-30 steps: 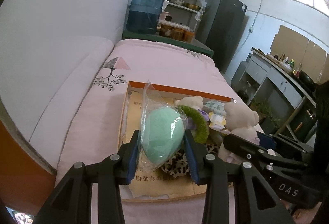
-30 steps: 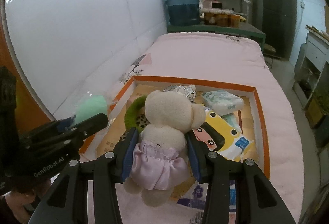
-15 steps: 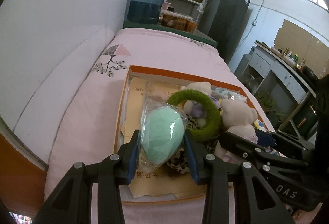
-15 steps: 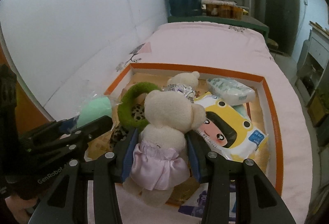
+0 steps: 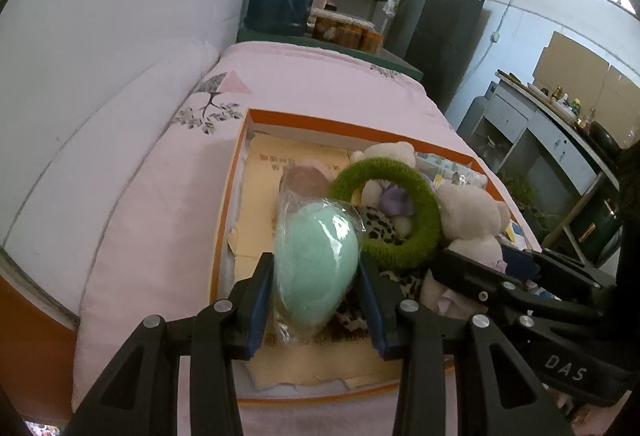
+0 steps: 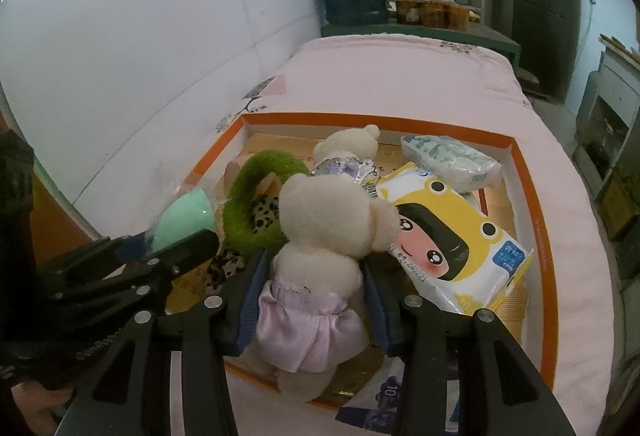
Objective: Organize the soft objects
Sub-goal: 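Lower the egg bag and teddy bear into the box lid, then open both grippers to release the egg bag and teddy bear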
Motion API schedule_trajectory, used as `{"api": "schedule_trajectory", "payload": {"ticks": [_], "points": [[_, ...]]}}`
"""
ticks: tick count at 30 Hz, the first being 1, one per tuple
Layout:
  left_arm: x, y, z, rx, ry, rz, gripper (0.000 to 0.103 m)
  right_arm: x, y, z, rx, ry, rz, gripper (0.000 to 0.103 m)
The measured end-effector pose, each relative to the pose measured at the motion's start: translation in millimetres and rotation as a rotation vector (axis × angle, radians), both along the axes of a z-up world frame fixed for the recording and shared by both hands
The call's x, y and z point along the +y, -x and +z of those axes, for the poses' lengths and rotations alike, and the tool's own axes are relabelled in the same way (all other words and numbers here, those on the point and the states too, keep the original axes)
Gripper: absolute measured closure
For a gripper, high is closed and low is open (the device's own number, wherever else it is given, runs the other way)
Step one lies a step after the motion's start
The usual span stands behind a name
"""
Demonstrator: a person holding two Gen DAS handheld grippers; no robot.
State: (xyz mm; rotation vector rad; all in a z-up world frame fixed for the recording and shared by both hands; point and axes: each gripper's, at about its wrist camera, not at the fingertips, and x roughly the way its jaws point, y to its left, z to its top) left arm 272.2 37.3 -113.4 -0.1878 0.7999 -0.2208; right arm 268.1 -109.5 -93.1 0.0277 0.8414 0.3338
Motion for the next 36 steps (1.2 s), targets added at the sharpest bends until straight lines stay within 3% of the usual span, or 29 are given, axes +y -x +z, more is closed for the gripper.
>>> {"api": "schedule_trajectory", "payload": {"ticks": [6,10,14,36], "points": [[-0.9,-0.6,-1.3,-0.011,-0.018,0.01,0.06,-0.7,2.8,0.0,-0.012,0.011,0.01,0.053],[1.2,2.0,3.0,-0.032,-0.008,0.016,0.051,-2.7,3.0,1.3,-0.015,0.003,0.005,0.05],[0.6,4.6,5.9,-0.042,-0.008,0.017,0.049,-5.5,4.6,4.5,-0.02,-0.015,-0.002,0.044],[-2.1,42.2,37.1,-0.099,-0.027,0.03,0.047,-20.0,37.3,34.4,-0.072,-0.029,-0.048,0.042]]}}
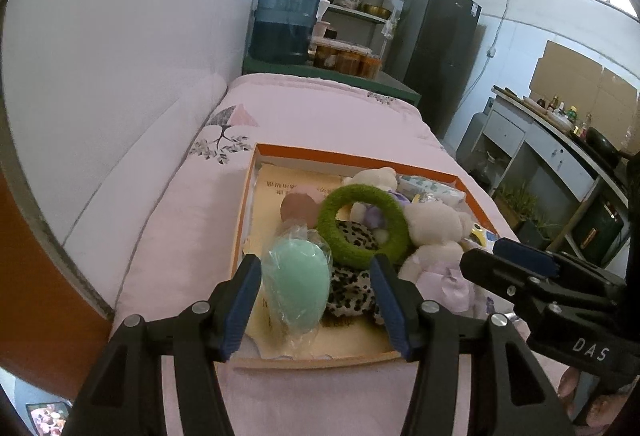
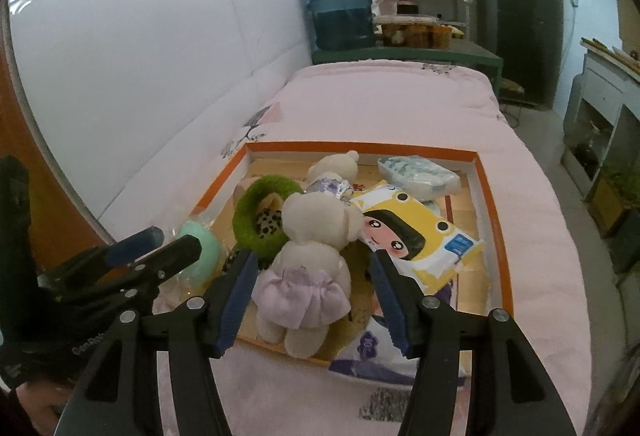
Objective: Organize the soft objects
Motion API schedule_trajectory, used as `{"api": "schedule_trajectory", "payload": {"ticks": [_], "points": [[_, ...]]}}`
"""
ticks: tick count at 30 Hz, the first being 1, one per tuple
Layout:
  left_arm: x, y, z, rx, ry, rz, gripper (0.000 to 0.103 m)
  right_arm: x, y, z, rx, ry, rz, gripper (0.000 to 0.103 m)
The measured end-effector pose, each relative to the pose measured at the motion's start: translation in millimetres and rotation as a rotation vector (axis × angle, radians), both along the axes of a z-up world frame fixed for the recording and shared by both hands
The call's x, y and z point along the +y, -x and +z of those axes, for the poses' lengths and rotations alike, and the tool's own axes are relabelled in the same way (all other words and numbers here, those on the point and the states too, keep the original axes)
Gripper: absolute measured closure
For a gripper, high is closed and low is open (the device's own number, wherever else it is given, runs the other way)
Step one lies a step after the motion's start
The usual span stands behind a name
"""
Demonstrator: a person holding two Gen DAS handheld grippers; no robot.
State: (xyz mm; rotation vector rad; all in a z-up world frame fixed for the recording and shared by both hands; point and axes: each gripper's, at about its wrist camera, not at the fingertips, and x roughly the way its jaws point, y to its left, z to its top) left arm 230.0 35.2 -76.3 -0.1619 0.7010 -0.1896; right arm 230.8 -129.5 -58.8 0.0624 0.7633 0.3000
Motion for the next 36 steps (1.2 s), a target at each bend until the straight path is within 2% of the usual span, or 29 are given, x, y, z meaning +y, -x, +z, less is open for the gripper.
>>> {"api": "schedule_trajectory", "payload": {"ticks": [12,16,20,28,36], "points": [[-6.5,34.0,19.9,-0.014,-0.012,0.01,0.047,-7.1,36.9,15.6,-0.021,0.006,-0.035,0.042],[-12.3,50.3,29.7,-0.038,-0.042,0.022,0.047,-9.9,50.5,21.2,-0.027,0.001,-0.043,0.042],[-20.5,68.0,40.2,-0.06,-0.105,0.064,0.047,-12.4,65.9,27.4,-0.039,0.005,-0.054,0.042],[-22.7,98.2,53.3,-0.066,-0.122,0.11,0.047,-11.8,96.4,38.1,-0.076,0.053,-0.088,0.042],[-25.5,132.7,65.7,-0.109,-0.136,0.127,0.047,-12.7,133.3,54.6,-0.129,0.116,-0.162,0.042]]}}
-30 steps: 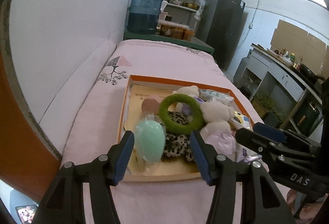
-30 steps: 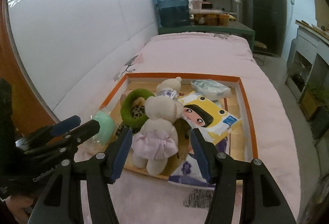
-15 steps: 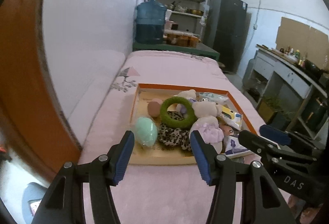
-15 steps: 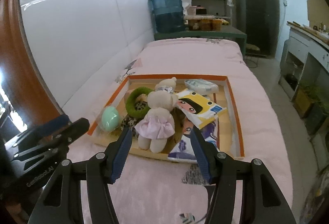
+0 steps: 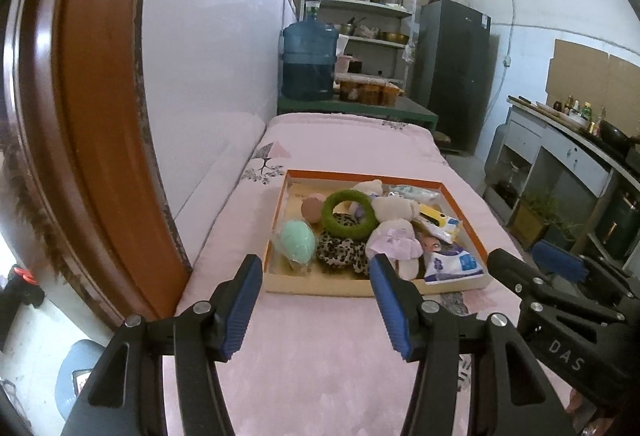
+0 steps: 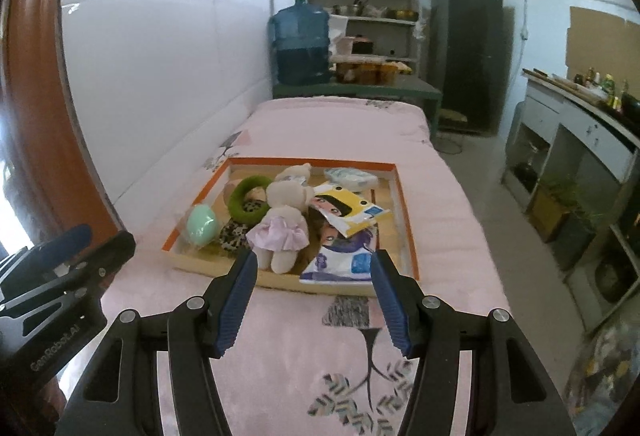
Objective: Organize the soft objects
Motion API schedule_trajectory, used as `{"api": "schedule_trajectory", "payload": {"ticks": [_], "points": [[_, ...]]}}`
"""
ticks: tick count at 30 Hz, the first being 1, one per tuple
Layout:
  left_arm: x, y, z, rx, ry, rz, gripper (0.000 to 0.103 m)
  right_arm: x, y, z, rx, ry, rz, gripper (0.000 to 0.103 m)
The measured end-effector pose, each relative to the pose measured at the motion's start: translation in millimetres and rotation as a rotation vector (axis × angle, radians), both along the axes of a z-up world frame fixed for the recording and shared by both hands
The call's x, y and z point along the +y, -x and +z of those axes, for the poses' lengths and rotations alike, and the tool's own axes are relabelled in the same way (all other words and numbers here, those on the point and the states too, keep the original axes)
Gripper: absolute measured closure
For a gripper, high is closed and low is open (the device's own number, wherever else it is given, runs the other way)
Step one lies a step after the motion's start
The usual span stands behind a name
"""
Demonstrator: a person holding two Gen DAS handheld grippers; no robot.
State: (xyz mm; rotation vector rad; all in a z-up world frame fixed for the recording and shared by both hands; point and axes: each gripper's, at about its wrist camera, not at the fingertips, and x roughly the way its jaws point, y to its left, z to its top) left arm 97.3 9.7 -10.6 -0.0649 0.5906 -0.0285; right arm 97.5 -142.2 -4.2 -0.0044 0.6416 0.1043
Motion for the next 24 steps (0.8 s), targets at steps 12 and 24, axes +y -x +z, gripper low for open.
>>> {"api": "schedule_trajectory", "payload": {"ticks": [12,24], "points": [[-2.9,58.9,24.5,-0.055,0.014,0.006,0.047,-1.8,68.2,26.3,-0.031,0.015,-0.058,0.042],[-6.0,101.3,38.9,-0.105,-0.013,0.011,0.047,7.5,122.8,48.1,-0.103,0.021,-0.059,0.042]]}}
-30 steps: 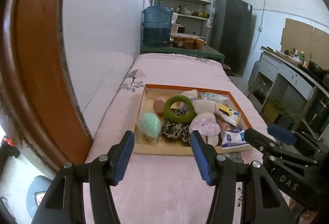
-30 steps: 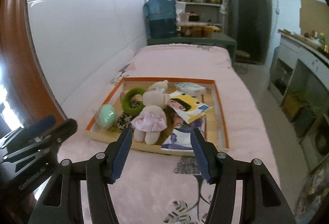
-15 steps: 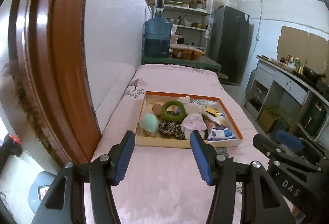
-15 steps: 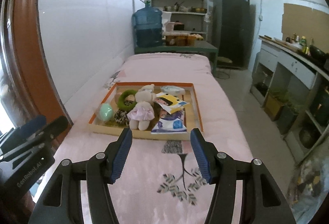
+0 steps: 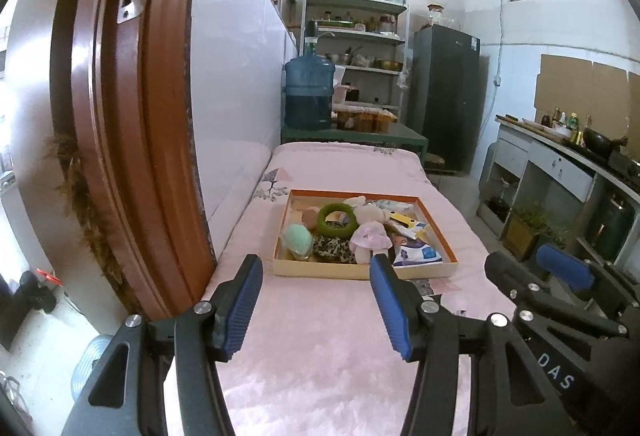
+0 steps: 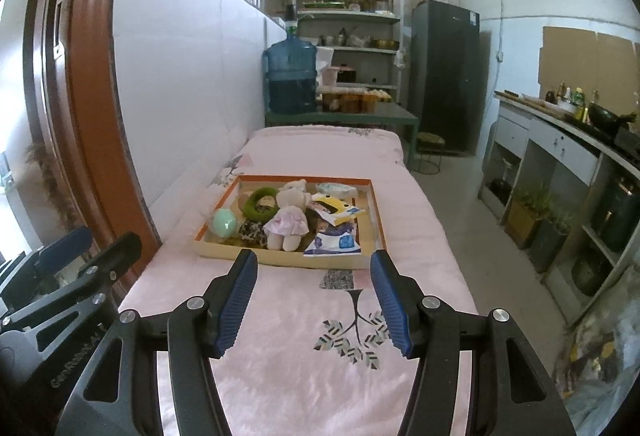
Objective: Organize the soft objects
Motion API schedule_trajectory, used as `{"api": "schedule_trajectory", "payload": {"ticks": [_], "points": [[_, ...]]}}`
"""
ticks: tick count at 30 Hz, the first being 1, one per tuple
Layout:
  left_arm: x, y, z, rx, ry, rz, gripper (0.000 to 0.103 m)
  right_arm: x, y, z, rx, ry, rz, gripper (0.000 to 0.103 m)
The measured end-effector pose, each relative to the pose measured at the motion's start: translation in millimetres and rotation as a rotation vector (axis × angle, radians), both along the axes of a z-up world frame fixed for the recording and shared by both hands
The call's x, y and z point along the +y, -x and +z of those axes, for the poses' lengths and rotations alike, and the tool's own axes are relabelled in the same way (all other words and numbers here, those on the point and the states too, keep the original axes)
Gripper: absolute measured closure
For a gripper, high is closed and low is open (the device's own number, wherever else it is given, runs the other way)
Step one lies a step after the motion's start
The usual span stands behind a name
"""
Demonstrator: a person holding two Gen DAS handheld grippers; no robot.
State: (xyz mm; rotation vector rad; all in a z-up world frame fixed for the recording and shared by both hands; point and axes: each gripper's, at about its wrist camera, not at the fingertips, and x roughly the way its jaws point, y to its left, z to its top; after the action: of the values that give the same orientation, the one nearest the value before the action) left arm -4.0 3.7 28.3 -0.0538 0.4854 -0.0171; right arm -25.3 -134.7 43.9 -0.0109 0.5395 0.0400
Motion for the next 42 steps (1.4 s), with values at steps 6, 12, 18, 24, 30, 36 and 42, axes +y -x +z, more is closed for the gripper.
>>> {"api": "schedule_trajectory", "payload": {"ticks": [6,12,18,24,30,36,42], "points": [[0.2,10.8,4.2,-0.012,0.007,-0.01,0.047,0.9,10.6,1.7,-0.003,-0.004,0.002,0.042],[-3.0,19.7,9.0,-0.038,-0.015,-0.004,0.047,1.4,15.2,2.8,-0.016,-0.005,0.002,0.042],[-5.5,23.7,10.4,-0.032,-0.018,0.009,0.047,2.6,18.0,3.0,-0.014,-0.013,0.003,0.042],[-5.5,22.9,10.4,-0.028,-0.025,0.018,0.047,2.3,18.6,4.1,-0.012,-0.015,0.007,0.042],[-5.2,22.1,9.6,-0.026,-0.028,0.019,0.047,3.4,17.6,3.7,-0.008,-0.017,0.01,0.042],[-5.1,22.0,9.6,-0.026,-0.028,0.02,0.047,3.5,16.9,3.3,-0.007,-0.017,0.009,0.042],[-5.3,22.1,9.8,-0.027,-0.028,0.021,0.047,2.8,16.9,3.6,-0.008,-0.017,0.01,0.042]]}}
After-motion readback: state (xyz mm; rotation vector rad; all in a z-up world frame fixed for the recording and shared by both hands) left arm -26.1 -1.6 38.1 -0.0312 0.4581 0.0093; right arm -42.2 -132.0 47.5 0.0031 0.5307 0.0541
